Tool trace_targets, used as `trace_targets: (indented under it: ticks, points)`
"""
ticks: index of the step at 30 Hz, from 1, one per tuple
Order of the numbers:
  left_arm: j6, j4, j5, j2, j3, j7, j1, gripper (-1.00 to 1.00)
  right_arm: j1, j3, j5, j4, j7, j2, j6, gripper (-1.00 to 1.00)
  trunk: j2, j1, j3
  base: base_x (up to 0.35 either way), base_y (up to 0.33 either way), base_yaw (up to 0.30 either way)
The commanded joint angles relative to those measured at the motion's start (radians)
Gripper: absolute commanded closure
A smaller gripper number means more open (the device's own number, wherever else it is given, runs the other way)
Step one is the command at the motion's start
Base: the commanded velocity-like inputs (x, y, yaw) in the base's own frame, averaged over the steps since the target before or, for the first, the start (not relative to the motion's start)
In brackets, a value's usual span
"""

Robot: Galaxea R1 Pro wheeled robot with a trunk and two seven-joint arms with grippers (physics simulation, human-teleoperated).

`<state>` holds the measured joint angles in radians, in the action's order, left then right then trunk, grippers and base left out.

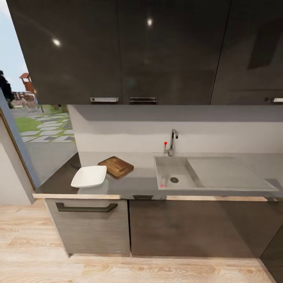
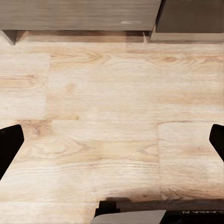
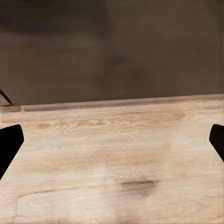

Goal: In the kitchen, take the Vidalia onion out of the sink, dice it on the chopping board with the paring knife, put the diced onion into the bowl on the countertop, then place both the paring knife and the chopping board into the sink.

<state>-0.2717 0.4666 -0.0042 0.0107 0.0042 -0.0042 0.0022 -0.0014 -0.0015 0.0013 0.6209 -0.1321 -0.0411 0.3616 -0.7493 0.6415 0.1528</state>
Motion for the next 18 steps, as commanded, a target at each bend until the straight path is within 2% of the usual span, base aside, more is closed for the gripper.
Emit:
trace_targets:
  ticks: [1,14,18]
  points:
    - [-0.001,0.001,0.0,0.0,0.0,0.0,0.0,-1.0,0.0,0.0,0.0,0.0,-0.003,0.0,0.002,-1.0,0.006,-0.004,-0.002,0.0,0.0,0.0]
    - [-0.001,0.002,-0.001,0.0,0.0,0.0,0.001,-1.0,0.0,0.0,0.0,0.0,-0.003,0.0,0.002,-1.0,0.097,-0.054,-0.043,0.0,0.0,-0.002]
    - [-0.001,0.002,-0.001,0.0,0.0,0.0,0.001,-1.0,0.0,0.0,0.0,0.0,-0.003,0.0,0.002,-1.0,0.125,-0.069,-0.056,0.0,0.0,-0.096]
